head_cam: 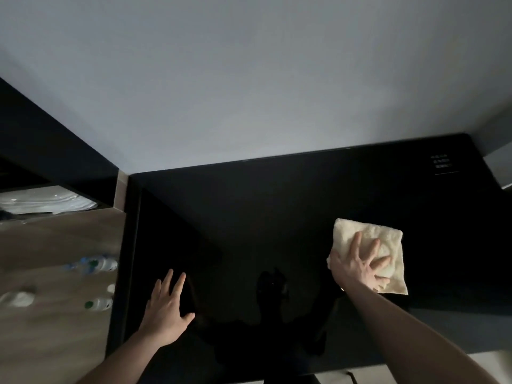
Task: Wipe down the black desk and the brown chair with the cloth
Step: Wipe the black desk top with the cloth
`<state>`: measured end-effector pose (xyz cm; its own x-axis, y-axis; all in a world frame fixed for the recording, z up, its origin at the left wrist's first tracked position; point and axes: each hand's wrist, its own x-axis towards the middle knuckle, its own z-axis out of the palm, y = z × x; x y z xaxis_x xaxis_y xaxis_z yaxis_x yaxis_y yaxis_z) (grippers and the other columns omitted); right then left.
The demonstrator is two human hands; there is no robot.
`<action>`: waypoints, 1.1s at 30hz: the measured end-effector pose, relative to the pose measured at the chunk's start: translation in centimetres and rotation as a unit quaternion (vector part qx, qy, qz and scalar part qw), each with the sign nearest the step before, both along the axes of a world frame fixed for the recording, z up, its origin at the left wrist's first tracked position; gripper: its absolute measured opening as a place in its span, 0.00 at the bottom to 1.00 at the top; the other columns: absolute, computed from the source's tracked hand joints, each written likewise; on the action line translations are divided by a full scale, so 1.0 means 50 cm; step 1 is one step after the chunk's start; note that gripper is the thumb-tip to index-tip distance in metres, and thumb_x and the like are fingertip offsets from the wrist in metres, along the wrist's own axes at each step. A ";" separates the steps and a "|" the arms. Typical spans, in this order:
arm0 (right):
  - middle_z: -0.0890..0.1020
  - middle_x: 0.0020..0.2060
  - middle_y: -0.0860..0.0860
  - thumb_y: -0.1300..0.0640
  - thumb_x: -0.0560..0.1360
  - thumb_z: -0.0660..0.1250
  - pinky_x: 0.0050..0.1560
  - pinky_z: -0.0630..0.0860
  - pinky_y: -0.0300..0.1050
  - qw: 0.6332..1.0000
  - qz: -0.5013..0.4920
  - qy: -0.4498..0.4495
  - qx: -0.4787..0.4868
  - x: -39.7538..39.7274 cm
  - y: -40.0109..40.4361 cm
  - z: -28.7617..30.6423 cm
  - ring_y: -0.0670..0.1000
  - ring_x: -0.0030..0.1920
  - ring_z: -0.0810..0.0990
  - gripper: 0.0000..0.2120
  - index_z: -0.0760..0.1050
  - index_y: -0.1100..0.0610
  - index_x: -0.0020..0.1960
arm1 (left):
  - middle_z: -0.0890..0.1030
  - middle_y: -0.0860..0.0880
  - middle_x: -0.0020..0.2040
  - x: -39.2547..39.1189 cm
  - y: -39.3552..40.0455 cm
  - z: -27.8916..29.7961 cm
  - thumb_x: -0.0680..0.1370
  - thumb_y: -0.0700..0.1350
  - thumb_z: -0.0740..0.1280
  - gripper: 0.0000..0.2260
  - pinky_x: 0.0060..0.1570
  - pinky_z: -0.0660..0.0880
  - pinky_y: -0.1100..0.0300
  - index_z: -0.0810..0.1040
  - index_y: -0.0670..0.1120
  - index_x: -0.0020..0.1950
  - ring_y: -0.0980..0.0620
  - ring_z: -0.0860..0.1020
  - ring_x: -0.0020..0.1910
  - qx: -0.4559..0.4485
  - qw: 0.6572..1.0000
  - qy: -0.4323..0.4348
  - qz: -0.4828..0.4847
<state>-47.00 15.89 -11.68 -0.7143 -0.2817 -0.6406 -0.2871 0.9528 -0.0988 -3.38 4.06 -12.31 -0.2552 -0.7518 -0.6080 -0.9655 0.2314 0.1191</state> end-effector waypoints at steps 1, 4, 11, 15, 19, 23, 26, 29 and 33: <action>0.26 0.81 0.50 0.32 0.80 0.57 0.74 0.51 0.80 1.000 0.004 -0.004 0.006 0.030 -0.013 -0.002 0.69 0.81 0.31 0.44 0.30 0.37 0.82 | 0.38 0.48 0.86 0.020 -0.003 0.001 0.78 0.60 0.74 0.49 0.81 0.58 0.40 0.43 0.54 0.87 0.39 0.43 0.85 0.002 1.000 0.000 0.004; 0.26 0.81 0.51 0.33 0.81 0.57 0.73 0.53 0.82 0.999 0.037 0.004 -0.001 0.146 -0.049 -0.013 0.71 0.80 0.30 0.45 0.27 0.38 0.82 | 0.37 0.50 0.86 0.076 -0.016 0.001 0.78 0.59 0.74 0.49 0.82 0.56 0.42 0.42 0.54 0.87 0.40 0.42 0.85 0.005 1.000 0.016 0.017; 0.23 0.79 0.50 0.35 0.82 0.51 0.73 0.46 0.82 0.988 0.136 -0.005 -0.068 0.527 -0.119 -0.028 0.69 0.79 0.25 0.39 0.26 0.38 0.81 | 0.38 0.52 0.86 0.222 -0.059 -0.005 0.81 0.58 0.69 0.42 0.83 0.55 0.47 0.46 0.56 0.86 0.46 0.42 0.85 -0.003 0.996 0.066 -0.055; 0.24 0.80 0.52 0.37 0.83 0.51 0.73 0.40 0.82 0.973 0.209 -0.008 -0.095 0.732 -0.149 -0.022 0.69 0.78 0.24 0.39 0.28 0.39 0.82 | 0.42 0.51 0.86 0.344 -0.074 0.001 0.82 0.53 0.68 0.38 0.83 0.53 0.44 0.50 0.54 0.86 0.46 0.42 0.85 0.008 0.997 0.066 -0.047; 0.24 0.80 0.52 0.41 0.81 0.54 0.71 0.38 0.82 0.957 0.276 -0.035 -0.087 0.892 -0.174 -0.004 0.71 0.77 0.23 0.41 0.28 0.39 0.82 | 0.50 0.47 0.86 0.436 -0.079 0.016 0.79 0.42 0.66 0.34 0.81 0.58 0.44 0.58 0.52 0.84 0.43 0.49 0.85 -0.005 0.997 0.070 -0.013; 0.25 0.81 0.48 0.46 0.78 0.59 0.74 0.37 0.79 0.934 0.330 -0.091 -0.098 0.986 -0.164 0.022 0.67 0.78 0.23 0.45 0.31 0.37 0.82 | 0.56 0.44 0.84 0.487 -0.094 0.006 0.73 0.36 0.66 0.36 0.80 0.60 0.44 0.63 0.45 0.82 0.42 0.53 0.83 -0.033 0.996 0.080 0.014; 0.34 0.84 0.44 0.45 0.78 0.62 0.78 0.41 0.76 0.918 0.338 -0.133 -0.157 0.977 -0.118 0.027 0.60 0.82 0.28 0.42 0.39 0.37 0.84 | 0.56 0.45 0.84 0.475 -0.079 0.023 0.73 0.37 0.68 0.38 0.78 0.62 0.43 0.62 0.47 0.83 0.43 0.53 0.84 -0.068 0.995 0.078 0.001; 0.44 0.85 0.40 0.43 0.81 0.62 0.82 0.49 0.66 0.918 0.280 -0.165 -0.227 0.916 -0.065 0.041 0.50 0.85 0.40 0.40 0.43 0.36 0.85 | 0.55 0.47 0.85 0.420 -0.059 0.050 0.75 0.40 0.69 0.39 0.80 0.61 0.46 0.60 0.51 0.85 0.44 0.53 0.84 -0.081 0.984 0.138 -0.071; 0.52 0.85 0.42 0.42 0.81 0.63 0.81 0.57 0.59 0.943 0.182 -0.106 -0.257 0.831 0.047 0.062 0.50 0.84 0.50 0.36 0.51 0.39 0.85 | 0.48 0.52 0.86 0.337 -0.031 0.058 0.81 0.52 0.68 0.38 0.81 0.60 0.44 0.52 0.58 0.86 0.45 0.46 0.85 -0.001 0.979 0.135 -0.154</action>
